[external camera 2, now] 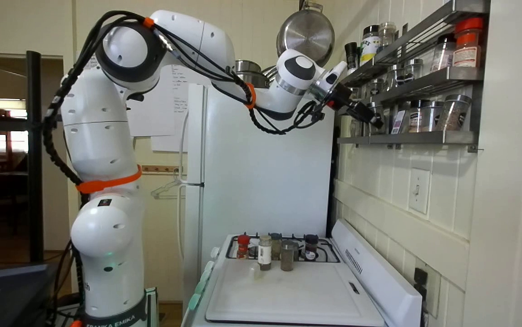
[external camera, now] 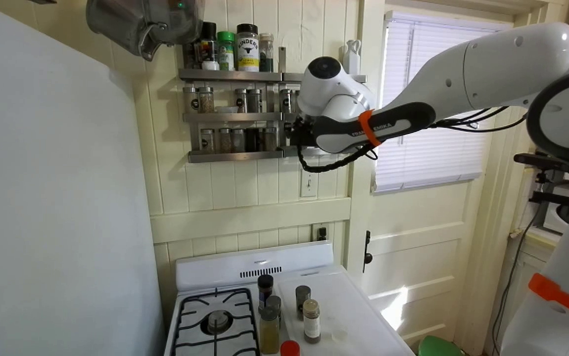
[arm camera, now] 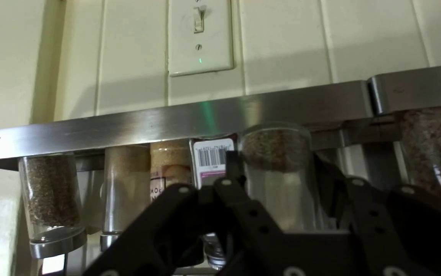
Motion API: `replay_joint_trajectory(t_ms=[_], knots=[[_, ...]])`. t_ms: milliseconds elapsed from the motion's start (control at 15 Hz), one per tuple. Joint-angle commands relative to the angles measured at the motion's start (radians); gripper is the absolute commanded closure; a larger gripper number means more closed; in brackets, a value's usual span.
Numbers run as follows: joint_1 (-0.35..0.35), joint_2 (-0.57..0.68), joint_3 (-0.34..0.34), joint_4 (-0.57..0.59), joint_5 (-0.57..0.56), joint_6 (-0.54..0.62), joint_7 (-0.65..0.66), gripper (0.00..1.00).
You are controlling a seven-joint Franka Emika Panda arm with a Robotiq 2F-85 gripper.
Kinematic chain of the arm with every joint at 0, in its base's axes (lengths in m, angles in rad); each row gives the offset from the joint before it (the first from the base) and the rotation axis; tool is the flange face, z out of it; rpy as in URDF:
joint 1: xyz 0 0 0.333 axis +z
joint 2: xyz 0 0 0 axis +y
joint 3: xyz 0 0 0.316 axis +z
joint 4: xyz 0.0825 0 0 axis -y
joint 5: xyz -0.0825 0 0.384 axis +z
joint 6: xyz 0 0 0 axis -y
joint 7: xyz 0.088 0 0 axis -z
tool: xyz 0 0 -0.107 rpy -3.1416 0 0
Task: Pick up one glass jar from the stove and put it on the bottom shelf.
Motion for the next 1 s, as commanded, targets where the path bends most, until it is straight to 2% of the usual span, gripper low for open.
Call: replay_joint_trajectory(t_ms=[0,933], knots=[[0.001,0.033,0.005,0.052,0.036,-0.044,-0.042,0.77],[0.010,0.098,-0.004,0.122,0.057,-0.046,-0.072,0.77]])
